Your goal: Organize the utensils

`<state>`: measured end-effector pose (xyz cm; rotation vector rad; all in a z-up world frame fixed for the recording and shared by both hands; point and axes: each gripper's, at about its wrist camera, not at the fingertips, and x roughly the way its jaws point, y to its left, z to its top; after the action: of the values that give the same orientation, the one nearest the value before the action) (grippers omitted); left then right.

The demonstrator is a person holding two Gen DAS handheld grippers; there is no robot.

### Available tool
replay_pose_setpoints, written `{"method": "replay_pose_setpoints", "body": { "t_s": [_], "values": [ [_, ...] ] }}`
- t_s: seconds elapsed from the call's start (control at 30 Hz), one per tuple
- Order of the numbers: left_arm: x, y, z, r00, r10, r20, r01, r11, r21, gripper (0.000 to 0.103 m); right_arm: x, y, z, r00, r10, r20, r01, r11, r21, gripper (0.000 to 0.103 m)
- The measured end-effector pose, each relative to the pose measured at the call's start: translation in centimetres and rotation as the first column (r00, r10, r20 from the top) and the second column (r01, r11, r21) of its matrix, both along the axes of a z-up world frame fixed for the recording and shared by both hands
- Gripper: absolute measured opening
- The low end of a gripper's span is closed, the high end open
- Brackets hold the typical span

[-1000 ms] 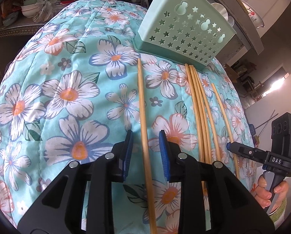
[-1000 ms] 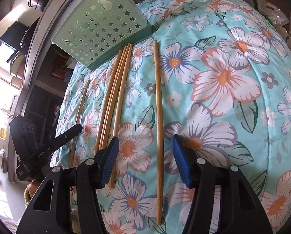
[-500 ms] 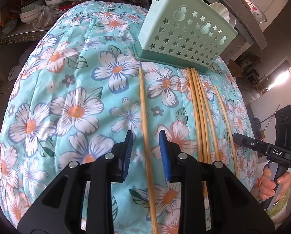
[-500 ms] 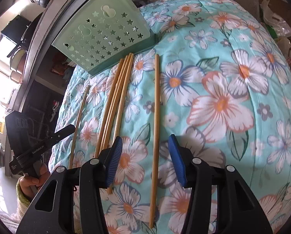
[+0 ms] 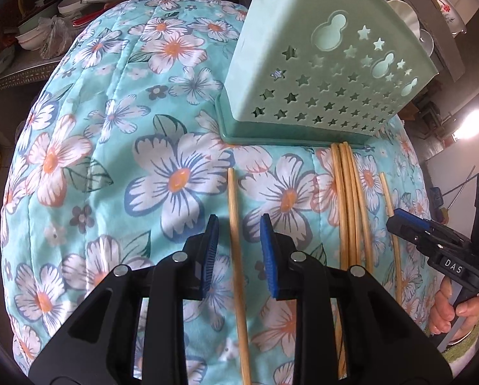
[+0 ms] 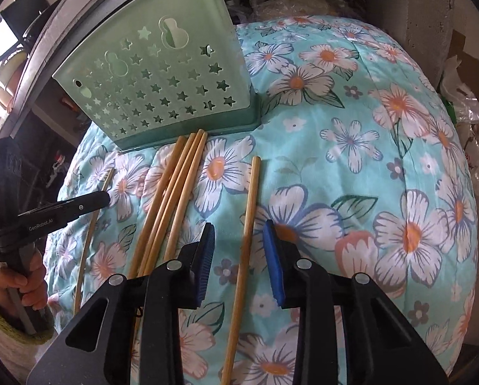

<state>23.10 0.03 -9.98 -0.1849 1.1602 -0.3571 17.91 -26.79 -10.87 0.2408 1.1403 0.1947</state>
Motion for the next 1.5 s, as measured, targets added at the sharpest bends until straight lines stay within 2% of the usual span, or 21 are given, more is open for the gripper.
{"method": "replay_pose_setpoints", "body": {
  "t_s": [0.1, 0.27, 0.47, 0.6, 0.7, 0.97, 1.1, 1.27, 1.5],
  "values": [
    [0.8, -0.9, -0.1, 1.0, -0.005, 0.0, 0.005, 1.0, 0.03, 0.024, 0.6, 0.4, -0.2, 1.0, 0.01, 0.001, -0.01, 0.999, -0.031, 0.025],
    [1.9, -1.5, -0.4, 1.0, 0.005, 0.0, -0.006, 0.998, 0.07, 0.017, 1.8, 0.5, -0.6, 1.0, 0.007, -0.001, -0.007, 0.997, -0.076, 0.018],
    [2.4, -2.0, -0.5, 0.999, 0.049, 0.022, -0.05, 0.996, 0.079, 0.005, 2.4, 0.7, -0.8, 1.0, -0.002, 0.0, 0.002, 0.996, -0.091, 0.008],
    [2.3, -1.3, -0.7, 0.997, 0.074, 0.038, -0.076, 0.996, 0.049, 0.004, 2.1, 0.0, 0.1, 0.999, -0.031, 0.007, 0.031, 0.999, -0.04, 0.006],
    [2.0, -0.1, -0.1, 0.995, 0.091, 0.052, -0.09, 0.996, -0.019, 0.004, 1.3, -0.6, 1.7, 0.998, -0.045, 0.034, 0.045, 0.999, -0.005, 0.006],
    [-0.9, 3.5, 5.5, 0.977, 0.129, 0.169, -0.101, 0.982, -0.161, 0.004, -1.0, -1.4, 7.9, 0.981, -0.052, 0.189, 0.038, 0.996, 0.077, 0.006],
    [-3.1, 4.5, 8.9, 0.964, 0.129, 0.231, -0.082, 0.975, -0.206, 0.004, -2.2, -1.8, 10.0, 0.971, -0.054, 0.233, 0.031, 0.995, 0.098, 0.006],
    [-5.2, 5.5, 12.6, 0.944, 0.123, 0.307, -0.053, 0.973, -0.226, 0.004, -3.7, -1.9, 11.5, 0.96, -0.058, 0.273, 0.026, 0.993, 0.118, 0.006],
    [-7.4, 5.6, 17.3, 0.902, 0.105, 0.419, 0.001, 0.97, -0.244, 0.004, -5.6, -2.2, 14.4, 0.933, -0.069, 0.352, 0.025, 0.992, 0.127, 0.006]
  ]
}}
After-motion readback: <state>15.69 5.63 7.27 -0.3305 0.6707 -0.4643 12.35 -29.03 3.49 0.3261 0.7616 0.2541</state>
